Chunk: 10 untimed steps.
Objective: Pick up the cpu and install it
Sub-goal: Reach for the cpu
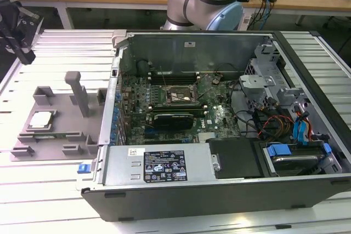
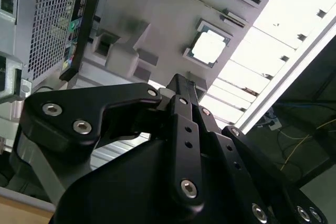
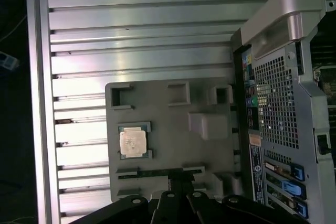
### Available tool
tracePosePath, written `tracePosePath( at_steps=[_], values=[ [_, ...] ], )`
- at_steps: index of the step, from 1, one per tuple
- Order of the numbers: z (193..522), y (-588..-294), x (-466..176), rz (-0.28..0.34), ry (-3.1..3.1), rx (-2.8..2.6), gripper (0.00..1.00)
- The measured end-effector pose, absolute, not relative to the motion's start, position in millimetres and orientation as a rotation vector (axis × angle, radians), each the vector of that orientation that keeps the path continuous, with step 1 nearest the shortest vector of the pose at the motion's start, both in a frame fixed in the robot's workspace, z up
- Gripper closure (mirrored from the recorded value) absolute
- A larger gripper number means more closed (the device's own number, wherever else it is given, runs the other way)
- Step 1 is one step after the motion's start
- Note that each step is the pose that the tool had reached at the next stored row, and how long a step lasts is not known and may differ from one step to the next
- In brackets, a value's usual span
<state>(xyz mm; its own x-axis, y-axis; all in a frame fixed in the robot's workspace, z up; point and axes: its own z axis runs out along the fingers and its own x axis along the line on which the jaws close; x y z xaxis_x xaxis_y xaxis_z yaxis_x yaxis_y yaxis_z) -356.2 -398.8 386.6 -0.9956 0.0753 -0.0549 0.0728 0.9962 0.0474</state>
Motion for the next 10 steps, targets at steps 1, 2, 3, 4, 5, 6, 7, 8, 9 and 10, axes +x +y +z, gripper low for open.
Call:
tracePosePath(
  at_steps=[1,2,3,4,5,6,7,8,9,10],
  values=[
    [387,-399,-358,0.07,3.082,0.114,0.89],
    [386,-399,-360,0.07,3.082,0.114,0.89],
    [386,-399,-364,0.07,3.082,0.114,0.89],
    [385,-399,-366,0.07,3.082,0.114,0.89],
    [383,-399,-370,0.07,3.082,0.114,0.89],
    [381,-399,-371,0.07,3.082,0.114,0.89],
    [377,-399,-372,0.07,3.082,0.114,0.89],
    [373,-399,-373,0.07,3.082,0.114,0.89],
    [369,-399,-374,0.07,3.082,0.114,0.89],
    [364,-399,-376,0.07,3.082,0.114,0.89]
  ],
)
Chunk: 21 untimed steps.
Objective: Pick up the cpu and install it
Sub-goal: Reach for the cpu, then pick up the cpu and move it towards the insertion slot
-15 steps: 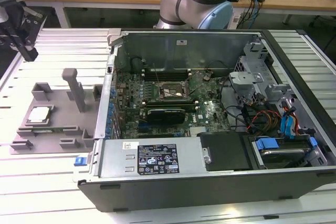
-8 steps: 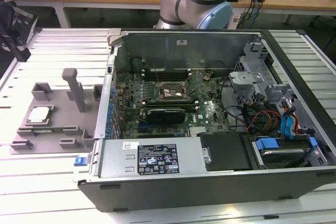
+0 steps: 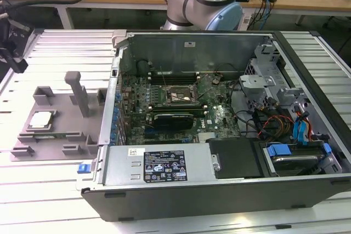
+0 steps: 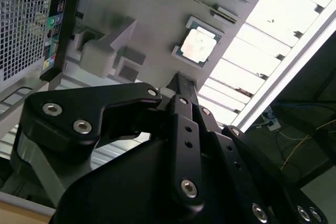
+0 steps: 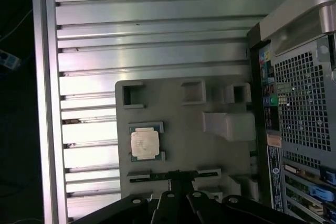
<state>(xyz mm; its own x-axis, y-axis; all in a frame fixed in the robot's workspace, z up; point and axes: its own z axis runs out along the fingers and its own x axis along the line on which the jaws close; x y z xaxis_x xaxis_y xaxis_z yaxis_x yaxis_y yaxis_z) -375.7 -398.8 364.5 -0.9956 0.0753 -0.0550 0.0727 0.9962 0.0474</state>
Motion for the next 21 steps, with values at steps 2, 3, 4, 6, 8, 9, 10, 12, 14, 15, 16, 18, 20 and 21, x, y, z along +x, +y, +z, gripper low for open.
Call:
tracePosePath(
  at_steps=[2,3,4,6,8,9,10,12,14,15,16,18,20,21],
  values=[
    [359,-399,-378,0.07,3.082,0.114,0.89],
    [357,-399,-378,0.07,3.082,0.114,0.89],
    [356,-399,-379,0.07,3.082,0.114,0.89],
    [351,-399,-381,0.07,3.082,0.114,0.89],
    [344,-399,-383,0.07,3.082,0.114,0.89],
    [342,-399,-384,0.07,3.082,0.114,0.89],
    [341,-399,-384,0.07,3.082,0.114,0.89],
    [339,-399,-385,0.07,3.082,0.114,0.89],
    [339,-399,-385,0.07,3.082,0.114,0.89],
    [339,-399,-385,0.07,3.082,0.114,0.89],
    [339,-399,-385,0.07,3.082,0.114,0.89],
    [338,-399,-385,0.07,3.082,0.114,0.89],
    [338,-399,-385,0.07,3.082,0.114,0.89],
    [338,-399,-385,0.07,3.082,0.114,0.89]
  ],
)
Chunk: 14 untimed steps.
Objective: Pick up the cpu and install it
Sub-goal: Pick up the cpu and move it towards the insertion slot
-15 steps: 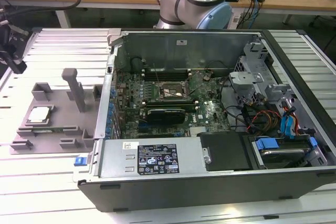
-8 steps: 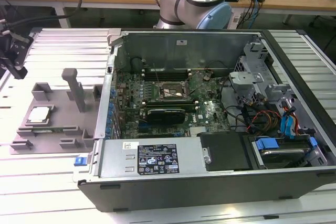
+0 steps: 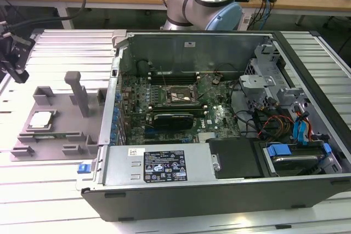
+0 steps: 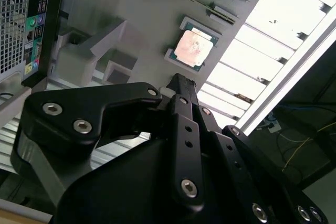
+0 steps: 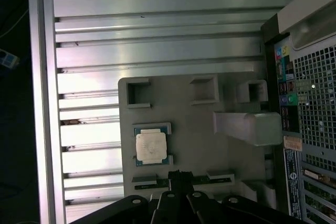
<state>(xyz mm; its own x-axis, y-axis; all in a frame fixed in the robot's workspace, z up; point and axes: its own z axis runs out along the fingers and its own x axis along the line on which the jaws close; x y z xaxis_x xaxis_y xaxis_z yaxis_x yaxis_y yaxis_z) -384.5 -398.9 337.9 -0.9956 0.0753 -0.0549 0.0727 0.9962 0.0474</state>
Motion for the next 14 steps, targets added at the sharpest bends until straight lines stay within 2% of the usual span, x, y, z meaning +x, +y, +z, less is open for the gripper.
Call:
tracePosePath(
  at_steps=[14],
  values=[
    [330.4,-398.9,-388.1,0.07,3.082,0.114,0.89]
  ],
)
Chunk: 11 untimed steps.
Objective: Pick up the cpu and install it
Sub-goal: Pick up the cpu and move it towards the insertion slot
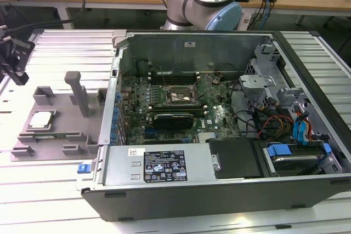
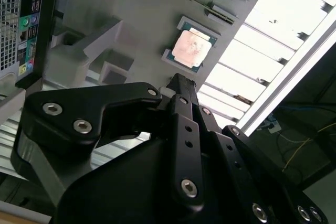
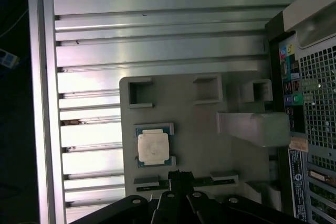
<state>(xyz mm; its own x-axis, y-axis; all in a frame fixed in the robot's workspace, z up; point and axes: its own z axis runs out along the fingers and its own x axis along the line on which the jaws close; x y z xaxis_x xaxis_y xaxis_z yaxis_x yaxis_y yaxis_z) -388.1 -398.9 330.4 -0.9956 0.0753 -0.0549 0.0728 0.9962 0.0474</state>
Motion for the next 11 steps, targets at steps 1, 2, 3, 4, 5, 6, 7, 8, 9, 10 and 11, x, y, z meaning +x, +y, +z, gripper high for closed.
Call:
tracePosePath(
  at_steps=[1,2,3,4,5,6,7,8,9,10,11],
  values=[
    [329.0,-398.9,-388.8,0.07,3.082,0.114,0.89],
    [327.6,-398.9,-389.3,0.07,3.082,0.114,0.89],
    [326.5,-398.9,-389.7,0.07,3.082,0.114,0.89],
    [325.7,-398.9,-390.2,0.07,3.082,0.114,0.89],
    [325.0,-398.9,-390.5,0.07,3.082,0.114,0.89],
    [324.0,-398.9,-391.2,0.07,3.082,0.114,0.89],
    [322.9,-398.9,-391.9,0.07,3.082,0.114,0.89],
    [321.5,-398.9,-392.7,0.07,3.082,0.114,0.89],
    [320.8,-398.9,-393.1,0.07,3.082,0.114,0.89],
    [320.0,-398.9,-393.5,0.07,3.082,0.114,0.89],
    [319.5,-398.9,-393.8,0.07,3.082,0.114,0.89]
  ],
)
